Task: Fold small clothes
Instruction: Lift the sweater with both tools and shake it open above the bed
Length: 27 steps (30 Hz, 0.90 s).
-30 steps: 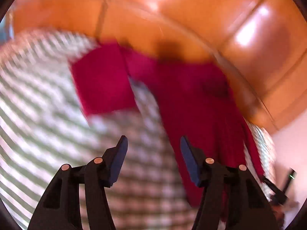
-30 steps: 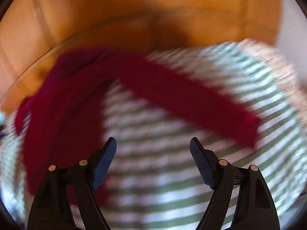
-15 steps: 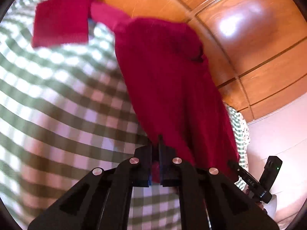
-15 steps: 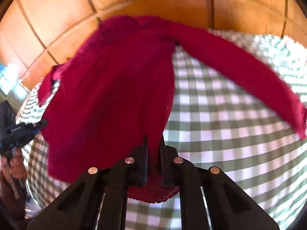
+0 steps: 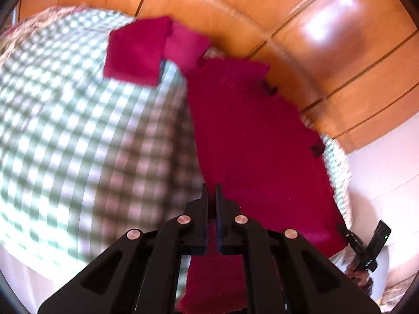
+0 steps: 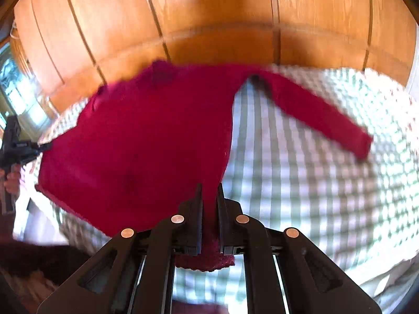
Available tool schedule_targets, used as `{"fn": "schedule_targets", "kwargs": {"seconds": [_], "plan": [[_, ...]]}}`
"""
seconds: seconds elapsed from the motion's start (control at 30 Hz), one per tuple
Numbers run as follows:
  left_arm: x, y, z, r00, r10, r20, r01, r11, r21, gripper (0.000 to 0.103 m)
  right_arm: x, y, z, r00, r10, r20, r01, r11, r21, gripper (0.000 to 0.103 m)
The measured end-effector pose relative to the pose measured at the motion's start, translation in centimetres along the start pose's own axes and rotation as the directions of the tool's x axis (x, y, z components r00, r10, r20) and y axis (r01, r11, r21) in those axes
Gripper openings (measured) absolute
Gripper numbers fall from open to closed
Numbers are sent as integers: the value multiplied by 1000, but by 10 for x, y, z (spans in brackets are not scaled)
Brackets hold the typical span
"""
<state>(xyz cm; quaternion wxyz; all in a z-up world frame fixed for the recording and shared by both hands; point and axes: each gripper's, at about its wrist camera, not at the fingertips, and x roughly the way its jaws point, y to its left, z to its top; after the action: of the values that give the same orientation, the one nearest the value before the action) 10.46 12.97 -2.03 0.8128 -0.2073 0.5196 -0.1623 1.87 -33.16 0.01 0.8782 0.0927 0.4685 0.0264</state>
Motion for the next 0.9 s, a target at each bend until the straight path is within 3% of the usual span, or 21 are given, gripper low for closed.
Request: {"fn": "schedule_targets", "kwargs": {"seconds": [0.13, 0.2, 0.27, 0.33, 0.37, 0.43, 0.47, 0.53, 0.6, 0.73, 0.8, 0.87, 0.9], "plan": [[31, 20, -36, 984, 169, -64, -169, 986, 12, 5, 26, 4, -36, 994, -3, -106, 3, 1000, 5, 7], [39, 24, -45, 964, 259, -58, -258, 966, 18, 15, 35, 4, -45, 990, -13, -139, 14, 1000, 6, 7], [35, 22, -44, 962, 274, -18, -274, 962, 4, 23, 34, -4, -41, 991, 2, -136, 4, 999, 45, 11], [27, 9, -38, 943, 327, 66, -329, 944, 22, 33, 26, -17, -31, 996, -23, -90, 30, 996, 84, 36], [24, 1, -35, 936, 337, 106, -342, 939, 36, 37, 19, -30, -23, 997, -69, -44, 74, 990, 121, 57], [22, -20, -30, 938, 307, 163, -322, 943, 79, 43, 14, -55, -15, 994, -113, 8, 109, 972, 210, 62], [22, -29, -28, 939, 292, 181, -313, 944, 101, 46, 12, -71, -10, 991, -132, 22, 121, 954, 273, 62], [33, -52, -28, 941, 264, 210, -301, 938, 169, 48, 11, -116, -2, 980, -192, 62, 145, 884, 445, 62], [44, -69, -29, 948, 244, 204, -288, 931, 226, 49, 13, -162, 1, 966, -247, 81, 157, 801, 577, 62], [77, -104, -30, 963, 218, 158, -259, 911, 322, 49, 35, -227, 9, 960, -265, 84, 115, 654, 748, 62], [93, -115, -29, 968, 215, 129, -247, 902, 355, 49, 46, -245, 20, 956, -268, 116, 76, 612, 787, 62], [107, -126, -32, 971, 213, 111, -239, 893, 380, 50, 55, -255, 35, 953, -279, 117, 82, 610, 788, 62], [110, -129, -36, 972, 214, 101, -237, 888, 393, 50, 60, -256, 42, 952, -286, 107, 99, 620, 778, 55]]}}
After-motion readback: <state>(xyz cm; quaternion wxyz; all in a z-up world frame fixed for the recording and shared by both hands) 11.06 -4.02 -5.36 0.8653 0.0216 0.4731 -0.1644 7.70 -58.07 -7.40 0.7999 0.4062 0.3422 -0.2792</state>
